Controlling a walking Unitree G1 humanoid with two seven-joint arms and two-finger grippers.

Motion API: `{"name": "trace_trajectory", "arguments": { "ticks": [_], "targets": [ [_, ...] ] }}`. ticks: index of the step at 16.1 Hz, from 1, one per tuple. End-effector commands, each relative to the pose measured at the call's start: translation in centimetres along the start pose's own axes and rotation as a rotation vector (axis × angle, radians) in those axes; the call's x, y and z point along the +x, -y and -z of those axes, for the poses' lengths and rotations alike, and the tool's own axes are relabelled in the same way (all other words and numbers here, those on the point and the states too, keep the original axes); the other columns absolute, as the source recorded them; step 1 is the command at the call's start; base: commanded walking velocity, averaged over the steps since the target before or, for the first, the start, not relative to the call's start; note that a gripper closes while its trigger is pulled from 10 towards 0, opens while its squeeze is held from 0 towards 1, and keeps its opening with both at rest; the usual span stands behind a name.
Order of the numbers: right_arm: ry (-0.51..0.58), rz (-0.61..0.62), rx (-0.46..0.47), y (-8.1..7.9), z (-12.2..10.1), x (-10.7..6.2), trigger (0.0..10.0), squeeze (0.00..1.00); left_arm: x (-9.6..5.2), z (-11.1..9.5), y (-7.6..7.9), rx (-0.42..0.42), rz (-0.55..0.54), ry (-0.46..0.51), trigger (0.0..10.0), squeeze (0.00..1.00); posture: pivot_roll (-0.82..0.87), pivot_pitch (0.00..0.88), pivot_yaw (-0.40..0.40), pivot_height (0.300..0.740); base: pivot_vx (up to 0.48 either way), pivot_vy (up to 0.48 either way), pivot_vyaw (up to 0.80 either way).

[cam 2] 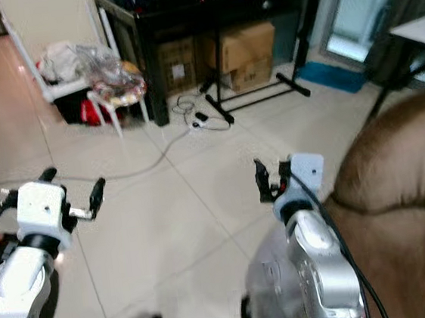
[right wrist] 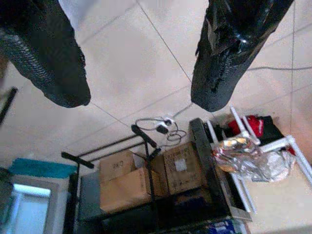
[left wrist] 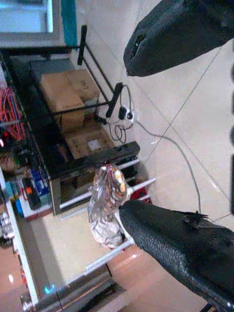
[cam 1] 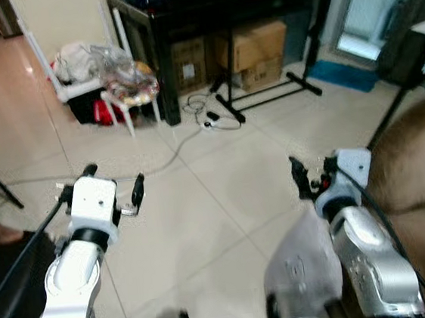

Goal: Move the pillow to the sofa from floor

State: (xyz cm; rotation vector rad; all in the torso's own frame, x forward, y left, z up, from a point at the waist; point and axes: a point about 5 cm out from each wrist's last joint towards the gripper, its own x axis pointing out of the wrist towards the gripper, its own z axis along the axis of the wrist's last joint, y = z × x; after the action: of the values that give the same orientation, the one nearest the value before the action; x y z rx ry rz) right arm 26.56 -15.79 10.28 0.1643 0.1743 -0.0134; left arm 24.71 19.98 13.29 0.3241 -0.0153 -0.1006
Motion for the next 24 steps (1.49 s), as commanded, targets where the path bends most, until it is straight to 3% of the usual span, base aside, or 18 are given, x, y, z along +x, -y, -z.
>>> {"name": "trace_trajectory", "arguments": {
  "ticks": [1, 3, 4, 5, 6, 8, 10, 21, 22, 23, 24],
  "targets": [
    [0.019, -0.005, -0.01, -0.1, -0.5, 0.3, 10.0, 0.0, -0.1, 0.0, 0.1, 0.005, 0.004, 0.003, 10.0, 0.0, -0.06, 0.0, 0.007, 0.595, 0.0, 0.0, 0.0],
    [0.009, -0.012, -0.013, -0.2, -0.4, 0.4, 10.0, 0.0, -0.1, 0.1, 0.2, -0.016, 0.015, -0.014, 10.0, 0.0, -0.06, 0.0, 0.007, 0.575, 0.0, 0.0, 0.0],
    [0.002, -0.043, -0.001, -0.4, -0.3, 0.3, 10.0, 0.24, -0.1, 0.2, 0.4, -0.045, 0.033, -0.028, 10.0, 0.0, -0.07, 0.0, 0.009, 0.57, 0.0, 0.0, 0.0],
    [0.004, -0.045, 0.001, -0.4, -0.3, 0.2, 10.0, 1.0, -0.2, 0.3, 0.6, -0.086, 0.054, -0.032, 10.0, 0.88, -0.07, 0.0, 0.01, 0.57, 0.0, 0.0, 0.0],
    [0.007, -0.044, -0.001, -0.4, -0.3, 0.2, 10.0, 1.0, -0.2, 0.2, 0.5, -0.08, 0.049, -0.031, 10.0, 1.0, -0.07, 0.0, 0.01, 0.57, 0.0, 0.0, 0.0],
    [0.071, -0.014, -0.138, 0.1, -0.9, 0.3, 10.0, 1.0, -0.1, 0.2, 0.2, -0.046, 0.02, -0.022, 10.0, 1.0, -0.07, 0.0, 0.007, 0.57, 0.0, 0.0, 0.0],
    [0.08, -0.034, -0.073, 0.1, -1.0, 0.3, 10.0, 1.0, -0.1, 0.1, 0.0, -0.043, 0.014, -0.016, 10.0, 1.0, -0.07, 0.0, 0.005, 0.57, 0.0, 0.0, 0.0],
    [0.063, -0.07, -0.06, -0.6, -0.8, 0.3, 10.0, 1.0, -0.4, -0.1, 0.3, -0.07, 0.031, -0.006, 10.0, 1.0, -0.06, 0.0, -0.008, 0.57, 0.0, 0.0, 0.0],
    [0.058, -0.077, -0.064, -0.7, -0.7, 0.3, 10.0, 0.94, -0.5, 0.0, 0.3, -0.071, 0.031, -0.008, 10.0, 1.0, -0.06, 0.0, -0.011, 0.57, 0.0, 0.0, 0.0],
    [0.054, -0.088, -0.066, -0.9, -0.6, 0.3, 10.0, 0.64, -0.6, 0.0, 0.3, -0.073, 0.03, -0.01, 10.0, 1.0, -0.06, 0.0, -0.013, 0.57, 0.0, 0.0, 0.0],
    [0.05, -0.1, -0.082, -1.0, -0.6, 0.3, 10.0, 0.62, -0.7, 0.0, 0.4, -0.074, 0.03, -0.01, 10.0, 1.0, -0.06, 0.0, -0.015, 0.57, 0.0, 0.0, 0.0]
  ]
}}
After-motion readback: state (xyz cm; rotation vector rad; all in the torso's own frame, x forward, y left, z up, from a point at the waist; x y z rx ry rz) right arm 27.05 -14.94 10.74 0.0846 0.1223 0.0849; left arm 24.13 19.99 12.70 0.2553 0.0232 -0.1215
